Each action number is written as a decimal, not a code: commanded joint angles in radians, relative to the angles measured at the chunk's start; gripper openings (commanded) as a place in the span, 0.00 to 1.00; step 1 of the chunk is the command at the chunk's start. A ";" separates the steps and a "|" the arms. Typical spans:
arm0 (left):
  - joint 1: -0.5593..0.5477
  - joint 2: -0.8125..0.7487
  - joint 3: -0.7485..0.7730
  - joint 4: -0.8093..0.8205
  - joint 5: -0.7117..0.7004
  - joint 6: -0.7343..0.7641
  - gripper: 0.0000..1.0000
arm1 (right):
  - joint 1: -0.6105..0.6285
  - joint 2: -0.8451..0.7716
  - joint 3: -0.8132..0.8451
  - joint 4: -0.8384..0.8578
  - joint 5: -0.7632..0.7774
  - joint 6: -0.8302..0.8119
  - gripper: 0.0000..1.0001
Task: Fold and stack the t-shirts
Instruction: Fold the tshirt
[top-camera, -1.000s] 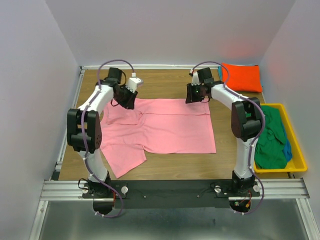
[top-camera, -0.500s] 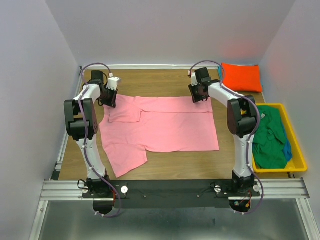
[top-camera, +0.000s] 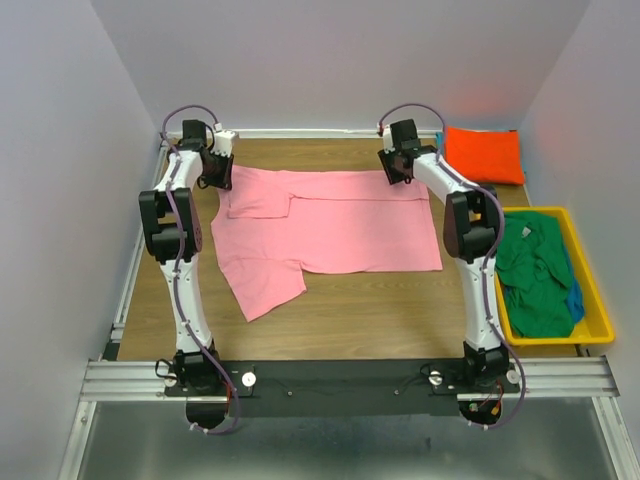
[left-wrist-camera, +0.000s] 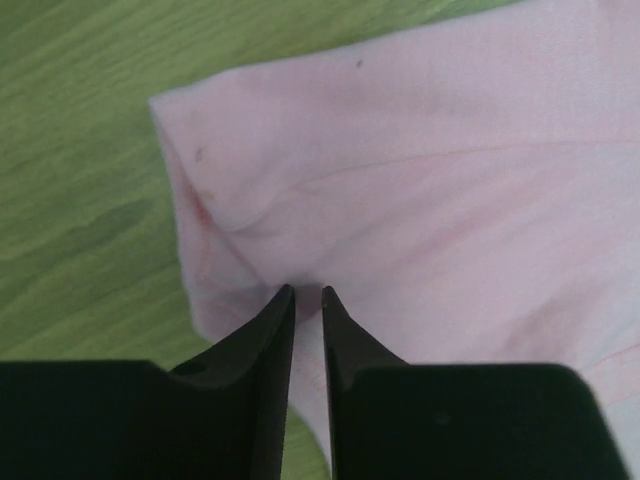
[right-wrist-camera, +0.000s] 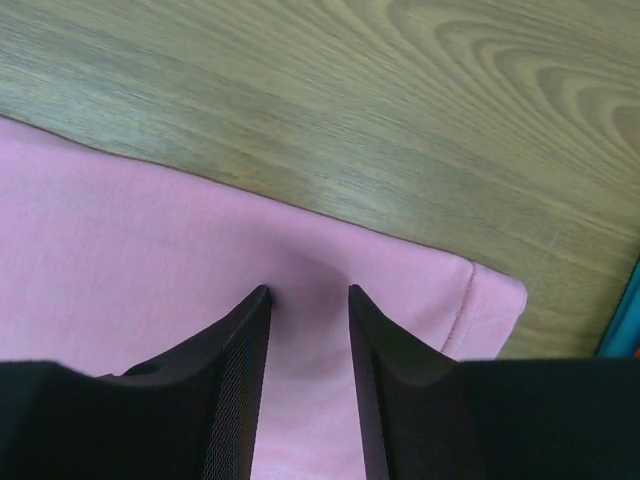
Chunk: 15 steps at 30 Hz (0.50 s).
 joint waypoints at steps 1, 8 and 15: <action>0.012 -0.007 0.081 -0.075 0.056 0.016 0.31 | -0.017 0.006 0.014 -0.072 -0.003 -0.041 0.59; 0.010 -0.335 -0.059 -0.123 0.191 0.226 0.59 | -0.017 -0.359 -0.163 -0.099 -0.215 -0.110 1.00; 0.012 -0.659 -0.453 -0.229 0.238 0.568 0.67 | -0.016 -0.637 -0.426 -0.298 -0.295 -0.341 1.00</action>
